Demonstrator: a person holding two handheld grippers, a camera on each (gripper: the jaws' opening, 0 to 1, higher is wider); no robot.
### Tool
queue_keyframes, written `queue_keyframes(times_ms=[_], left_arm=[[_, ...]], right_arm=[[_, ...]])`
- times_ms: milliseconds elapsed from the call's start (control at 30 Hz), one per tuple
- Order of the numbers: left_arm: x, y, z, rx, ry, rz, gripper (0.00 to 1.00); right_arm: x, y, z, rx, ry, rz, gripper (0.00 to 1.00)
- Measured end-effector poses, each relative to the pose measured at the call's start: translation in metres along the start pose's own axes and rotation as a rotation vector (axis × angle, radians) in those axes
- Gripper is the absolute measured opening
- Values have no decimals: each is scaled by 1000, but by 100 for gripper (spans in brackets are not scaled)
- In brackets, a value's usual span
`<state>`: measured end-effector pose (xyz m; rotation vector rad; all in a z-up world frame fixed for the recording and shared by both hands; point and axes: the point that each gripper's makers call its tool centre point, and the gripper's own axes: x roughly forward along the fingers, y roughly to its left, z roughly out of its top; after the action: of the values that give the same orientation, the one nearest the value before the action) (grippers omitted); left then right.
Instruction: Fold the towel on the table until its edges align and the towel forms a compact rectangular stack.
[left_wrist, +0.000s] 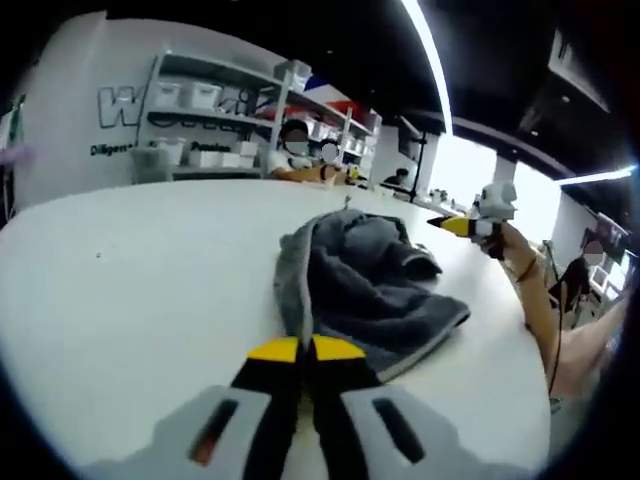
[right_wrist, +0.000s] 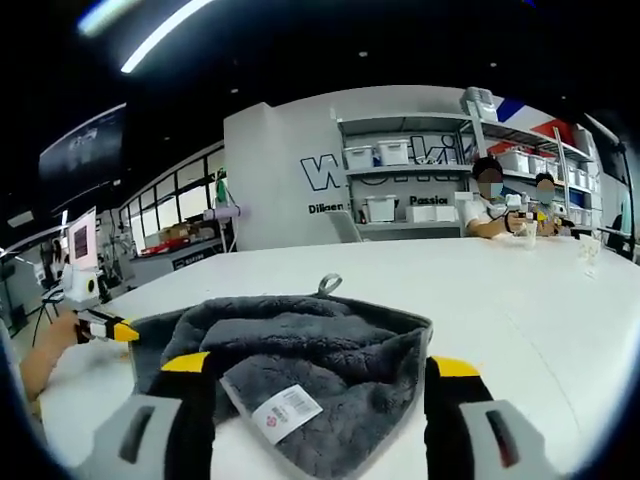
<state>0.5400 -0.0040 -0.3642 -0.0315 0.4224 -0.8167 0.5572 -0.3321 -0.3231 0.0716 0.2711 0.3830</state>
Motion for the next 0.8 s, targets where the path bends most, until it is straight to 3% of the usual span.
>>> queue_keyframes(times_ms=[200, 467, 567, 667, 800], left_arm=[[-18, -7, 20, 15, -36, -22, 4], [-43, -8, 61, 2, -140, -35, 4], [-51, -6, 70, 19, -155, -24, 4], [-62, 8, 79, 56, -160, 37, 4], [-73, 20, 88, 44, -179, 58, 4]], right_arm=[[0, 0, 0, 0, 0, 1, 90], [0, -1, -2, -1, 7, -3, 90], [0, 0, -2, -1, 7, 0, 89], [-1, 1, -2, -1, 4, 2, 89], [-1, 0, -1, 0, 3, 0, 89]])
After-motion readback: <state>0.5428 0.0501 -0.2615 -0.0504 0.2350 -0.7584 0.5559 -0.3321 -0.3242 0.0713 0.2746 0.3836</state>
